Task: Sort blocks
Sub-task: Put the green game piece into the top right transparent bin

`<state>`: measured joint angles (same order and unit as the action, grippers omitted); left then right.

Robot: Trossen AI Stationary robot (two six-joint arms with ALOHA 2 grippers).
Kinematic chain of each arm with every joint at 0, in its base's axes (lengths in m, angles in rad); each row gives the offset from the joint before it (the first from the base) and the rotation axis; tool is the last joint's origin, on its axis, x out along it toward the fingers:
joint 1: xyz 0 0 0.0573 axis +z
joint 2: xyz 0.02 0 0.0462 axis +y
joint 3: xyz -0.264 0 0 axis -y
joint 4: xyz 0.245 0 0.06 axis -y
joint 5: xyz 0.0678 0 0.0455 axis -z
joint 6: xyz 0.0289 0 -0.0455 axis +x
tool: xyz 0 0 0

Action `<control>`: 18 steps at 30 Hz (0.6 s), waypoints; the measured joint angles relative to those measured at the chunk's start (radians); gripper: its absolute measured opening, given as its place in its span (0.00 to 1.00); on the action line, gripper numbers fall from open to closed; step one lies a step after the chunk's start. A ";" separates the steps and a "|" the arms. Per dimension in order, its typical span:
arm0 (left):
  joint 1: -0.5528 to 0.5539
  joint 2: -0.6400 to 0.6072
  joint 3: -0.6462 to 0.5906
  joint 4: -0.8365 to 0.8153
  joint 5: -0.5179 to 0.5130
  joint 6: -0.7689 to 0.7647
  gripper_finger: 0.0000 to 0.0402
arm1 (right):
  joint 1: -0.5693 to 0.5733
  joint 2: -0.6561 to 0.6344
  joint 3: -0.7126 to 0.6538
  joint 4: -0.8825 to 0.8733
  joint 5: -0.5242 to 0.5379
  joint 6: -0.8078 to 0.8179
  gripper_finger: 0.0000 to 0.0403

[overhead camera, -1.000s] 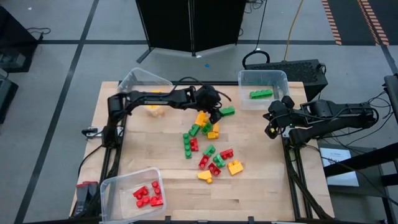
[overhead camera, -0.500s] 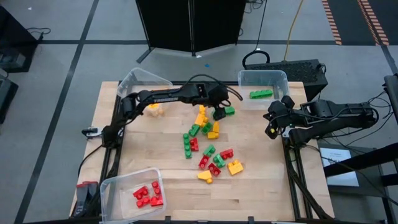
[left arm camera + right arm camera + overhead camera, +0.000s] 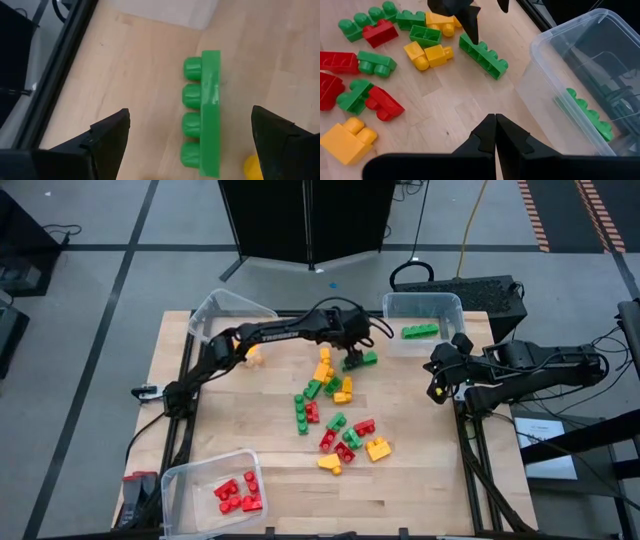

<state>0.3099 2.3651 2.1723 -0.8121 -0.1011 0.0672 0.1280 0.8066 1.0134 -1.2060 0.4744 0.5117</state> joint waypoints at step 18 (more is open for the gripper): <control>-0.014 0.072 0.001 0.027 -0.001 -0.007 0.77 | 0.000 0.000 0.000 0.001 0.002 0.000 0.02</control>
<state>0.2963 2.4371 2.1730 -0.7850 -0.1017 0.0606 0.1276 0.8066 1.0134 -1.2049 0.4759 0.5114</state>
